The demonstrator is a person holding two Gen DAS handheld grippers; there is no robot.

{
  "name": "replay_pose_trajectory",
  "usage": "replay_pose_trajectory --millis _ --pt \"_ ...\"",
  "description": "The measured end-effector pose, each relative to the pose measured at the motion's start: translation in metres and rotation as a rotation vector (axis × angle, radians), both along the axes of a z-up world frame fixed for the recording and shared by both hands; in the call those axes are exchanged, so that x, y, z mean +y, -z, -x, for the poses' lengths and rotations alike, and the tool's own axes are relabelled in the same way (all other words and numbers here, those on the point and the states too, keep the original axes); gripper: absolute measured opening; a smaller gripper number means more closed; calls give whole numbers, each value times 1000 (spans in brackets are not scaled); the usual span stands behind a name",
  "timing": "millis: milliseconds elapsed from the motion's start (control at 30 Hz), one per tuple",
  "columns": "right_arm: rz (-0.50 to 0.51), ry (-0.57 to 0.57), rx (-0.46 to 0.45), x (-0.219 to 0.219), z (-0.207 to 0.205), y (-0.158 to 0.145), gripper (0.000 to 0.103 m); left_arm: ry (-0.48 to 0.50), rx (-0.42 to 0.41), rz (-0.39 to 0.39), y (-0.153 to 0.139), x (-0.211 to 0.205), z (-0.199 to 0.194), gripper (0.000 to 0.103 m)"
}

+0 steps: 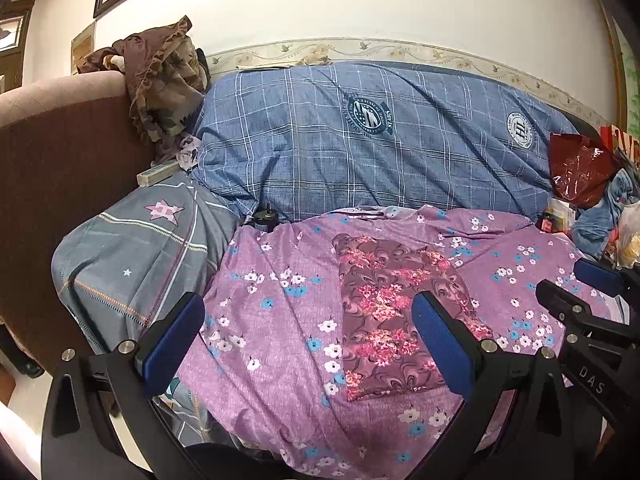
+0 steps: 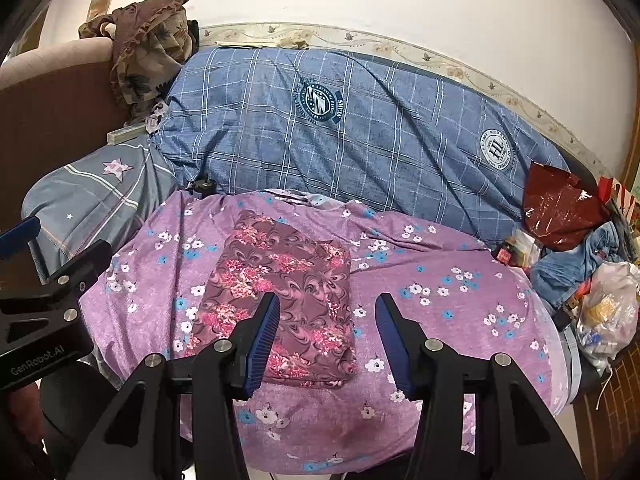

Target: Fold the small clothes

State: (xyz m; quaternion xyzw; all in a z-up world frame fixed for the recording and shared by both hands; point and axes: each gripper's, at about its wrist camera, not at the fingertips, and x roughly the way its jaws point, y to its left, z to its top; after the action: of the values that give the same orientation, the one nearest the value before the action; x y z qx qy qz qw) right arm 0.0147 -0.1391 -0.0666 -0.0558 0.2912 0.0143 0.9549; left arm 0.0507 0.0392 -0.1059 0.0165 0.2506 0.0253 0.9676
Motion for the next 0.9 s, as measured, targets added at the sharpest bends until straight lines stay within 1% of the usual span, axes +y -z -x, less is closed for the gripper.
replay_pose_trajectory --millis 367,533,667,900 --pt "-15 -32 18 -1 -25 8 52 -25 7 -7 -2 -2 -21 103" --pt "-21 -37 21 -4 -28 9 52 -39 13 -1 -3 -1 -21 103" --pt "-27 -38 14 -3 -22 7 52 -34 2 -10 -8 -3 -13 103" --pt "-24 -46 -24 0 -1 -4 52 -28 -37 -7 -21 -4 7 103"
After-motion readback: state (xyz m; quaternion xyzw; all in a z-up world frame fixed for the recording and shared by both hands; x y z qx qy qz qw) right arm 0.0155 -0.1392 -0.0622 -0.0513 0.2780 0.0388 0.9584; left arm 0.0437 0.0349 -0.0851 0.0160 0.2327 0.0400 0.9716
